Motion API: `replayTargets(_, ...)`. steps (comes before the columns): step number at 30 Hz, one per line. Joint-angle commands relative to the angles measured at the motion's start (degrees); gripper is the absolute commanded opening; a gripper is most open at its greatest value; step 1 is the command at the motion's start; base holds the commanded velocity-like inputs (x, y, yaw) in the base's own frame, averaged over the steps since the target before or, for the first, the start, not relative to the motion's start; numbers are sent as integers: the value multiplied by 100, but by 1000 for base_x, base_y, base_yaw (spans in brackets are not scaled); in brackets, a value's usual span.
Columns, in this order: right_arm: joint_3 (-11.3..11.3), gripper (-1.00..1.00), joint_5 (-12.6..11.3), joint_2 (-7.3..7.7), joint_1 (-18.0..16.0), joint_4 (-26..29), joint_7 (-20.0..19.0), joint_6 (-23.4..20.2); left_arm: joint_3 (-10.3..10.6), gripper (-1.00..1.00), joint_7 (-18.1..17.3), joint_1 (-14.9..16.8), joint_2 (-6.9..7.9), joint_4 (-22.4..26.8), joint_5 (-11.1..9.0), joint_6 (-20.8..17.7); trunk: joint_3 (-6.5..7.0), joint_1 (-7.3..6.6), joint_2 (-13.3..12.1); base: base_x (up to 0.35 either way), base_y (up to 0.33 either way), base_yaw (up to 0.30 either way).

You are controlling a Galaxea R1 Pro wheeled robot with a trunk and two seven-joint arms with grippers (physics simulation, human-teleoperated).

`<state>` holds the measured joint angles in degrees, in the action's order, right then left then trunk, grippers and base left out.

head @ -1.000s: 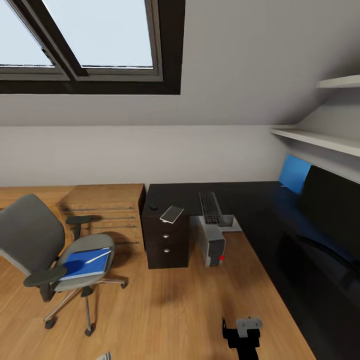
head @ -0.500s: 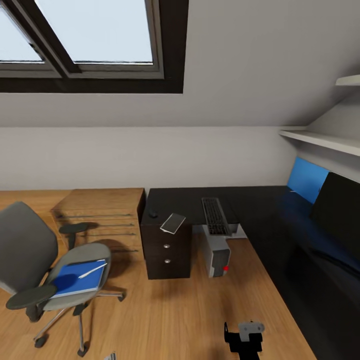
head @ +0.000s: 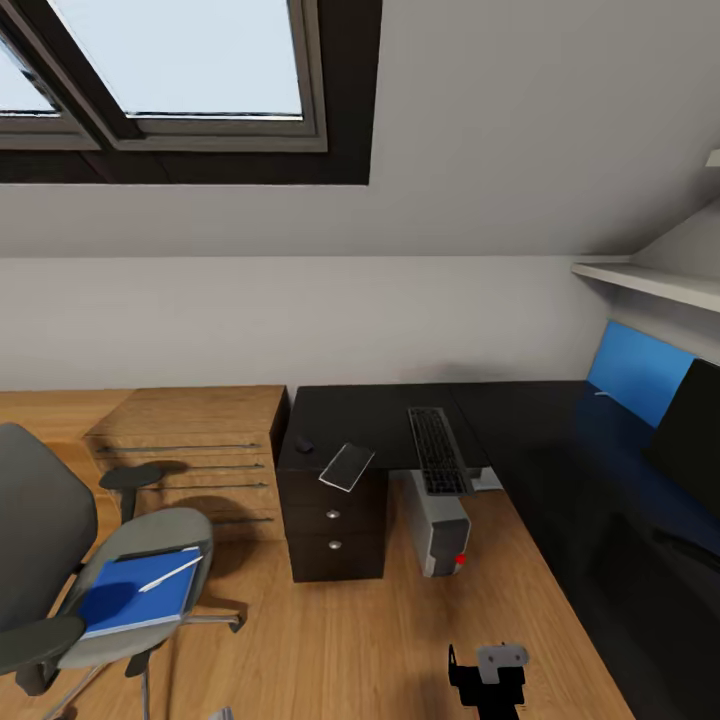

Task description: In the bedroom, organize the workspace by keeping the computer under the desk, ensuring the monitor is on the desk, placing the keyboard on the desk next to the monitor, placing the mouse on the desk next to the keyboard, moving the folder from the swivel chair onto the desk next to the mouse, stacking the notebook on top of the folder with the pen on top of the notebook, and positioning the swivel chair next to the desk.

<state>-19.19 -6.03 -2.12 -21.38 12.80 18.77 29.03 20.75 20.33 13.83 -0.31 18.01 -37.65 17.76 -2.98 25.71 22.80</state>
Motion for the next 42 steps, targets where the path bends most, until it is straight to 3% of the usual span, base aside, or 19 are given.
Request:
replayTargets(1,-50,100,-61,1,-7,-5,21,23,50,100,36,6,3,1,-41,22,-13,7,12,328,1,0)
replayTargets(20,-59,100,-30,1,-7,-2,21,23,53,100,33,6,5,1,-32,43,-13,7,12,328,4,0)
replayTargets(25,-58,100,-26,10,-7,19,20,31,41,100,59,6,14,101,-25,52,-13,7,12,91,0,0)
replayTargets(42,-41,100,-47,29,-7,21,15,29,69,100,26,6,14,247,-29,-4,-318,380,694,0,0,0)
